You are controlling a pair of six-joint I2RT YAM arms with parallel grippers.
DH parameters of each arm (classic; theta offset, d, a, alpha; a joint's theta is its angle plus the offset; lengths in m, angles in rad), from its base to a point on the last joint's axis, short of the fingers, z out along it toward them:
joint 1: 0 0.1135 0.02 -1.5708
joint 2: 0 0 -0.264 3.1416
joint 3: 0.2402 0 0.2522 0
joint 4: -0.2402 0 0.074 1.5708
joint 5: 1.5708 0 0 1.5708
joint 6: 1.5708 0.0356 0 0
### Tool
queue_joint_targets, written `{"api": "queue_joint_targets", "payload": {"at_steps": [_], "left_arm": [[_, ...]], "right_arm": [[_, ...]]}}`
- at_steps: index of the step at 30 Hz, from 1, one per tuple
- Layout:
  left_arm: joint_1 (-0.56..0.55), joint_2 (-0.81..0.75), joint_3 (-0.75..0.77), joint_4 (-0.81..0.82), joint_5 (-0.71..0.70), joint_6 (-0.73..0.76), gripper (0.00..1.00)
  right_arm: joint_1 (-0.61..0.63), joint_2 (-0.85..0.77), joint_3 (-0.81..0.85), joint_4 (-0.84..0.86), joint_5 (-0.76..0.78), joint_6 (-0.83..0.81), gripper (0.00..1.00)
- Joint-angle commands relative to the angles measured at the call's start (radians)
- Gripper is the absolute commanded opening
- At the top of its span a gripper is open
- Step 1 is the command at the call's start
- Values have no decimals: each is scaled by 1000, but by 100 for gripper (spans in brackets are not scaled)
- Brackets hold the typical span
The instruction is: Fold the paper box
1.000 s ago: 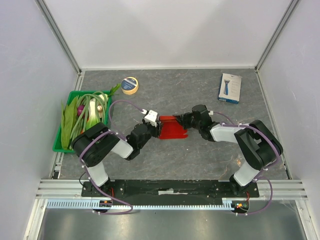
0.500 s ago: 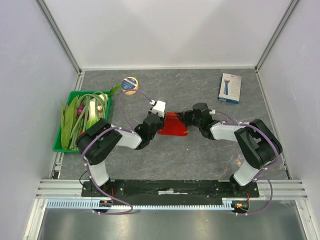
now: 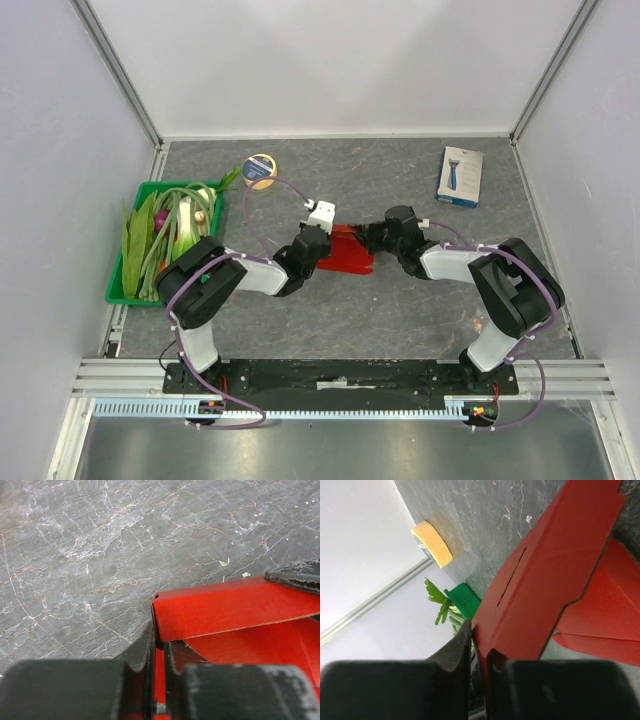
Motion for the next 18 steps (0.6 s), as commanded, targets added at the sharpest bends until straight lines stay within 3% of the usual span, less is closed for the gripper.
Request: {"api": "queue_joint_targets", "payload": {"at_steps": [1,4,7,10,15,18], "left_arm": [[13,-38,17,39,-65,45,3],[13,-53,0,29,-48,50,2],[12,-68,-11,-6,-47,38,2],[12,-94,-40,-18,-19,26,2],[12,-139,-55,-76,36,10,2],[13,-165,-51,-118,62,-14,2]], "right_arm": [[10,13,-6,-68,-56,-95,20],[0,4,31,-110,-91,-259,59],[-3,-34,45,-174,-131,-428,83],[-1,-122,27,-213,-157,-690,92],[0,-300,17,-298,-229,-1209,97],[3,-396,37,-367,-286,-1405,98]]}}
